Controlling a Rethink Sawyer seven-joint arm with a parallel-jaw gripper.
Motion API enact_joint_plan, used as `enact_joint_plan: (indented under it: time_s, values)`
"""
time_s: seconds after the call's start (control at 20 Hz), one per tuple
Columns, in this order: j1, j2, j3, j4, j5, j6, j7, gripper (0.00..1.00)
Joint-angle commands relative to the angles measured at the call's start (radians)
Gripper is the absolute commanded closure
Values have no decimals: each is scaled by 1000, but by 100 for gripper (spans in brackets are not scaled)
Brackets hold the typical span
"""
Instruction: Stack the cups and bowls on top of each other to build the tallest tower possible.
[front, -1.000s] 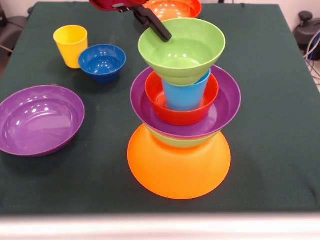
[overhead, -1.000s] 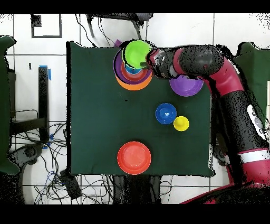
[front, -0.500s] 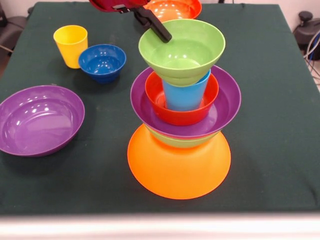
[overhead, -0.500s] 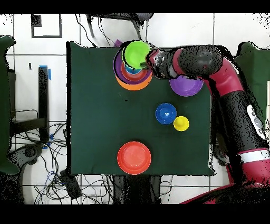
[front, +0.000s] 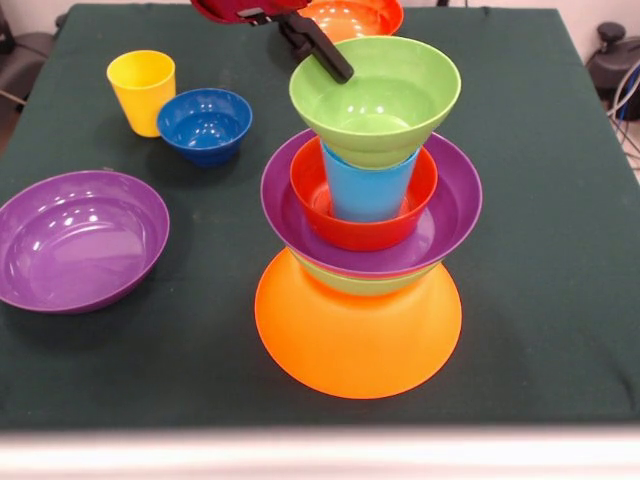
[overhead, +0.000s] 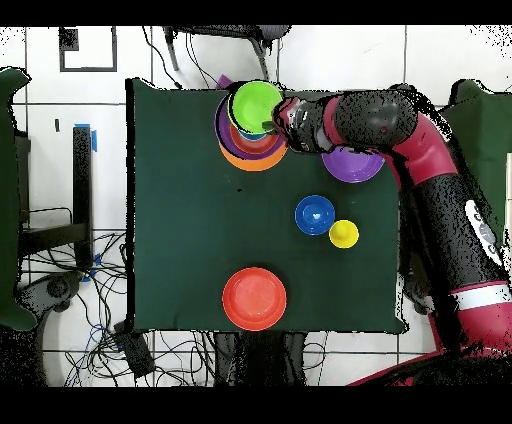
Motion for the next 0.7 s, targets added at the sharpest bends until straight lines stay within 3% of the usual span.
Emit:
enact_joint_plan:
  time_s: [0.05, 0.7]
  values:
    - [8, -26, 18, 83, -68, -89, -195, 100]
    - [0, -23, 20, 95, -78, -107, -204, 100]
